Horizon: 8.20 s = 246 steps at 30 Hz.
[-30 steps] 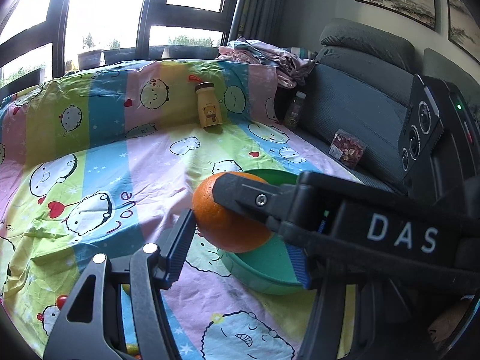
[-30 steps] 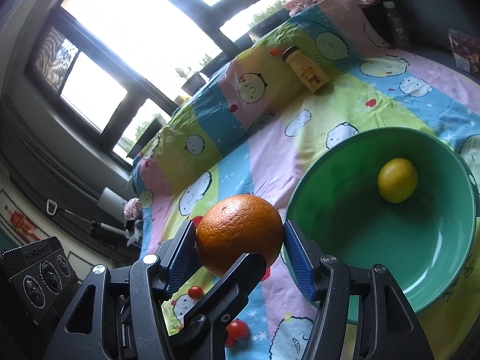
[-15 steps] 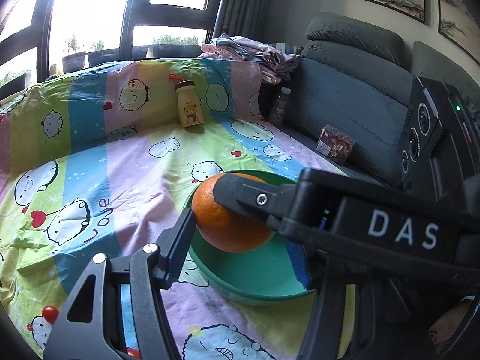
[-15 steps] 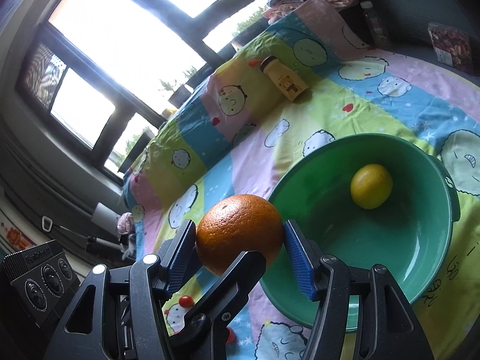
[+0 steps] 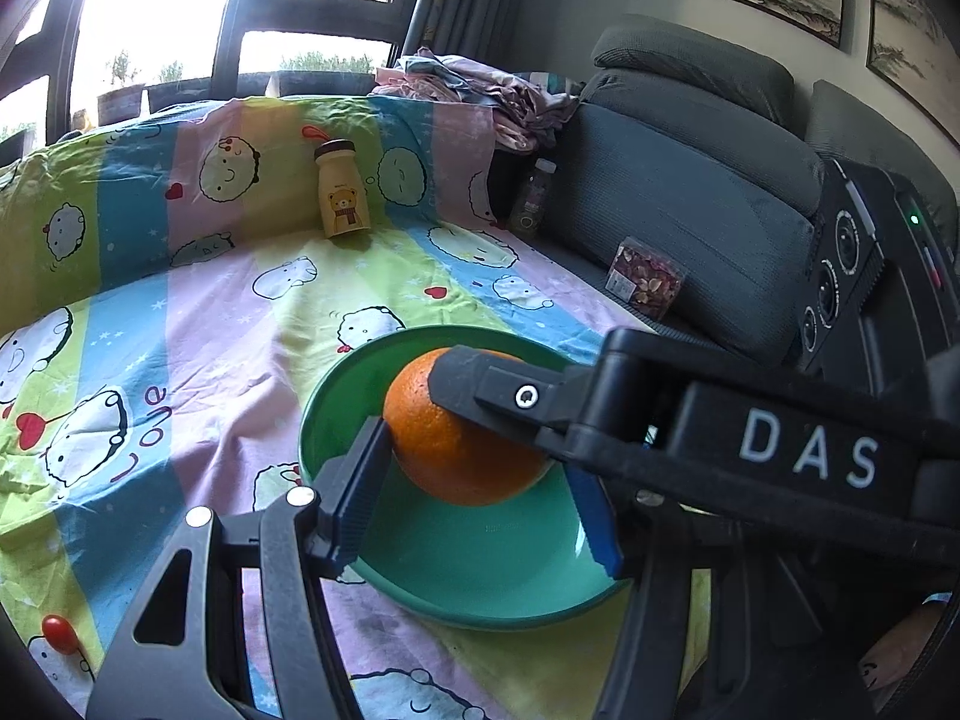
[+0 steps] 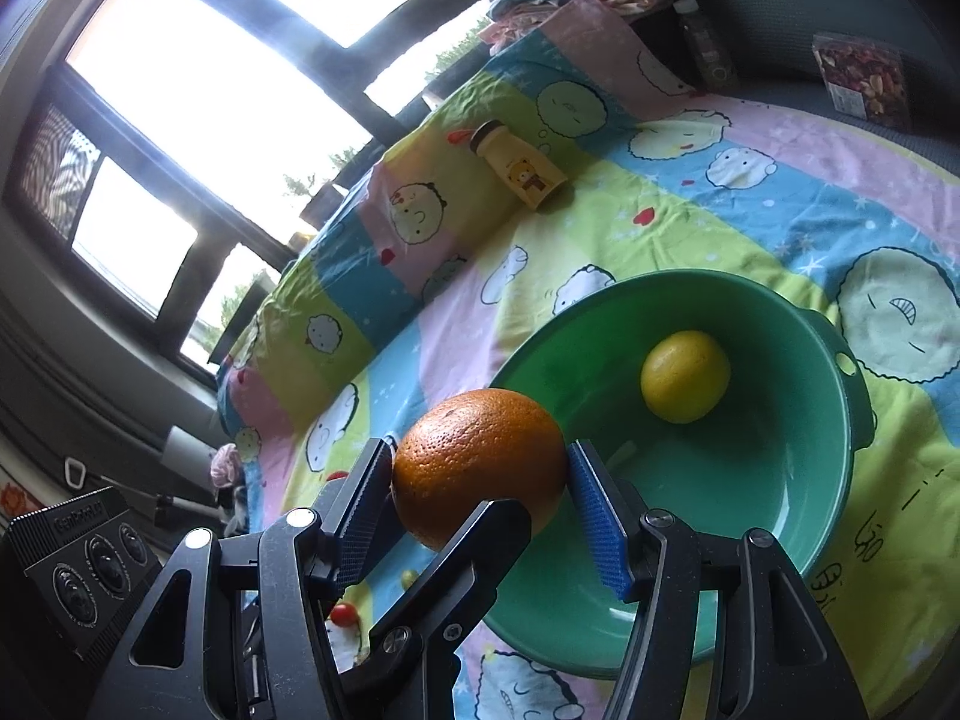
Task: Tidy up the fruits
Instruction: 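Carry the orange in the right tool over the green basin, then lower the orange into the basin and open the right tool, then move the right tool back over the small green-yellow fruit, then close the right tool on the small green-yellow fruit and lift it, then carry the small fruit in the right tool over the green basin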
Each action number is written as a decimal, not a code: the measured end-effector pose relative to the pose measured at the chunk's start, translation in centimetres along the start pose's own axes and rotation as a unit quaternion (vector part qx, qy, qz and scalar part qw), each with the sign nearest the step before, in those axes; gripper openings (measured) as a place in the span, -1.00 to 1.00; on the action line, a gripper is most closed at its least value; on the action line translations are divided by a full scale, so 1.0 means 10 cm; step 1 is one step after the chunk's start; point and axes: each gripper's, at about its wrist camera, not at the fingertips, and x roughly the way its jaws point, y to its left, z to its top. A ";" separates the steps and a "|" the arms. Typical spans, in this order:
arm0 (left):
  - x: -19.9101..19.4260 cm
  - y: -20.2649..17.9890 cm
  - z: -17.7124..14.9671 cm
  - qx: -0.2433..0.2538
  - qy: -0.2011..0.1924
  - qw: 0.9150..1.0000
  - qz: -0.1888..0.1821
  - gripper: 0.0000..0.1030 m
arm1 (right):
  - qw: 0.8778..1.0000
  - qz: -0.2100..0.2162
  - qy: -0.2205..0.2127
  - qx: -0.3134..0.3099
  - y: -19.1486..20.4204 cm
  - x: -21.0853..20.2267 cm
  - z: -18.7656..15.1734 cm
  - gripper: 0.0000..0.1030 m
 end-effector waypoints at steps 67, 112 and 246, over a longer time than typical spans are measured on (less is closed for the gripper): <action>0.32 0.11 -0.15 -0.061 0.072 0.995 -0.022 0.07 | 0.994 -0.102 0.043 0.016 -0.16 0.21 -0.02 0.24; -1.39 1.93 -0.97 -0.295 0.078 0.916 0.259 0.62 | 0.980 -0.004 0.145 -0.134 1.04 0.81 -0.65 0.59; -1.00 1.32 -0.61 -0.222 0.041 0.963 0.146 -0.65 | 0.977 -0.038 0.139 -0.155 1.05 0.96 -0.75 -0.59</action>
